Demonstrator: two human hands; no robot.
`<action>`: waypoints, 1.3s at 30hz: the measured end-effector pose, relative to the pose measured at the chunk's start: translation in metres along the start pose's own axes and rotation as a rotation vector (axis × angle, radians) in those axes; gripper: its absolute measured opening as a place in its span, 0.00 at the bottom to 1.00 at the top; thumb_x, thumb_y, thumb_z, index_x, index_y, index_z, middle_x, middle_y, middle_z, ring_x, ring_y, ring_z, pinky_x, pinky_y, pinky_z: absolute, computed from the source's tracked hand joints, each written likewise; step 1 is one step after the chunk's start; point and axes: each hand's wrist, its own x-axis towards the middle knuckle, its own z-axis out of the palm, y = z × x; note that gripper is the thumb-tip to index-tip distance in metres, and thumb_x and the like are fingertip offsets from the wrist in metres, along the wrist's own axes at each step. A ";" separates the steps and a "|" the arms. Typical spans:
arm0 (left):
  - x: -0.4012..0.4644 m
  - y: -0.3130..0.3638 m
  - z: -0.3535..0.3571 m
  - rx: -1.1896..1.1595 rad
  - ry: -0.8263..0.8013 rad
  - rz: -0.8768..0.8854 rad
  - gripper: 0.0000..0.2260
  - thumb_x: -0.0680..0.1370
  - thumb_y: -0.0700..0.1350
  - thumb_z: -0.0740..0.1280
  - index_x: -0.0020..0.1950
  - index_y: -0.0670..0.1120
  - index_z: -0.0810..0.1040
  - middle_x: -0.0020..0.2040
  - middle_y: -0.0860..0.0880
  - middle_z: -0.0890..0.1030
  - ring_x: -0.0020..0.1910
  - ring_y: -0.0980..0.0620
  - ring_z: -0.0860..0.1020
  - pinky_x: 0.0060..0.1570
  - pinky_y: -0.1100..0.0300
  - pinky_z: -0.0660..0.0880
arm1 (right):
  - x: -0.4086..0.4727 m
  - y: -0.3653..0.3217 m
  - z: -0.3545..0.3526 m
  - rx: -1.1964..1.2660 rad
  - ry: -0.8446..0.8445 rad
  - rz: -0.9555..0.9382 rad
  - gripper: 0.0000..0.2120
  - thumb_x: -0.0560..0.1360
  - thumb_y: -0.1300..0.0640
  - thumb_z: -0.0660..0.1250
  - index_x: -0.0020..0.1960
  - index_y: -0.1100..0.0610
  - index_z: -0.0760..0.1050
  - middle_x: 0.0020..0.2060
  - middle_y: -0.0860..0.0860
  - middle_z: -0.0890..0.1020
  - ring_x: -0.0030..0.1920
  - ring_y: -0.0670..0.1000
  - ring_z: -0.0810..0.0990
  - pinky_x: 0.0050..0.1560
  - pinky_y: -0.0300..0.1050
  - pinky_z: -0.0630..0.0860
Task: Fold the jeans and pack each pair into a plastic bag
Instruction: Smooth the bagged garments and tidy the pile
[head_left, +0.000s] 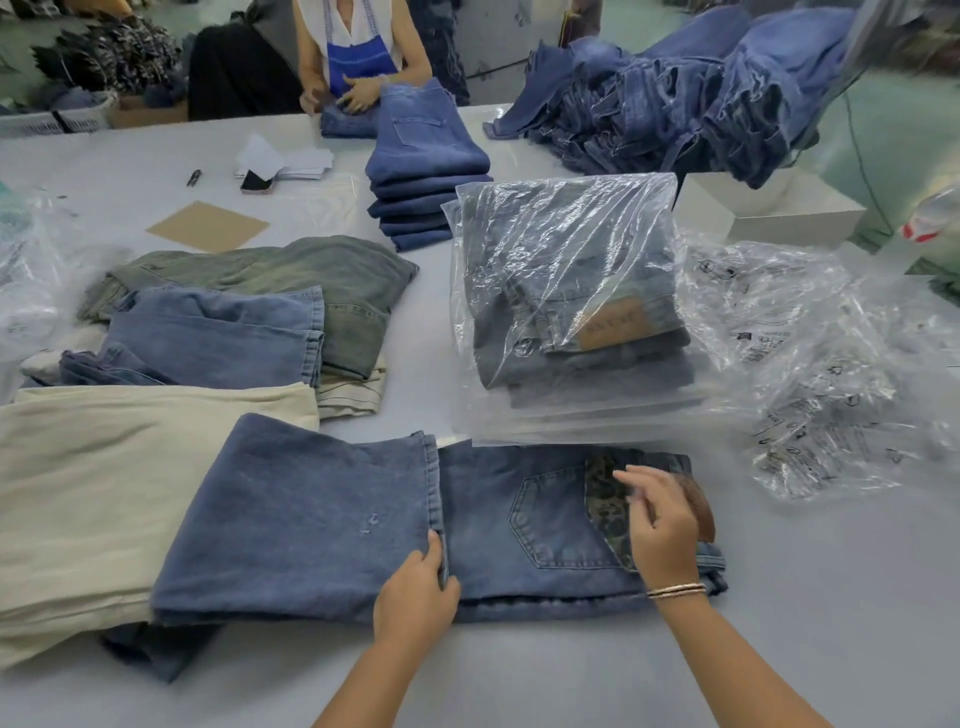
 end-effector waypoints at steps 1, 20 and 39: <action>-0.001 0.002 0.001 -0.002 0.007 0.001 0.29 0.80 0.53 0.56 0.79 0.51 0.50 0.57 0.49 0.73 0.57 0.49 0.75 0.51 0.57 0.73 | 0.007 0.010 -0.006 -0.024 0.048 0.058 0.13 0.72 0.73 0.61 0.50 0.63 0.81 0.47 0.57 0.80 0.49 0.53 0.77 0.53 0.35 0.71; -0.009 0.026 -0.012 -0.909 -0.062 -0.127 0.14 0.81 0.46 0.63 0.66 0.49 0.72 0.58 0.51 0.75 0.63 0.52 0.74 0.58 0.64 0.67 | 0.042 -0.040 0.003 0.129 -0.726 0.651 0.32 0.69 0.54 0.75 0.65 0.59 0.60 0.52 0.53 0.77 0.47 0.50 0.77 0.44 0.39 0.73; 0.018 -0.067 -0.171 -0.864 0.339 -0.202 0.07 0.72 0.34 0.66 0.42 0.46 0.74 0.36 0.46 0.77 0.39 0.46 0.74 0.40 0.53 0.69 | -0.035 -0.136 0.071 0.411 -0.592 -0.056 0.15 0.73 0.67 0.65 0.49 0.48 0.78 0.54 0.48 0.76 0.58 0.42 0.75 0.58 0.27 0.66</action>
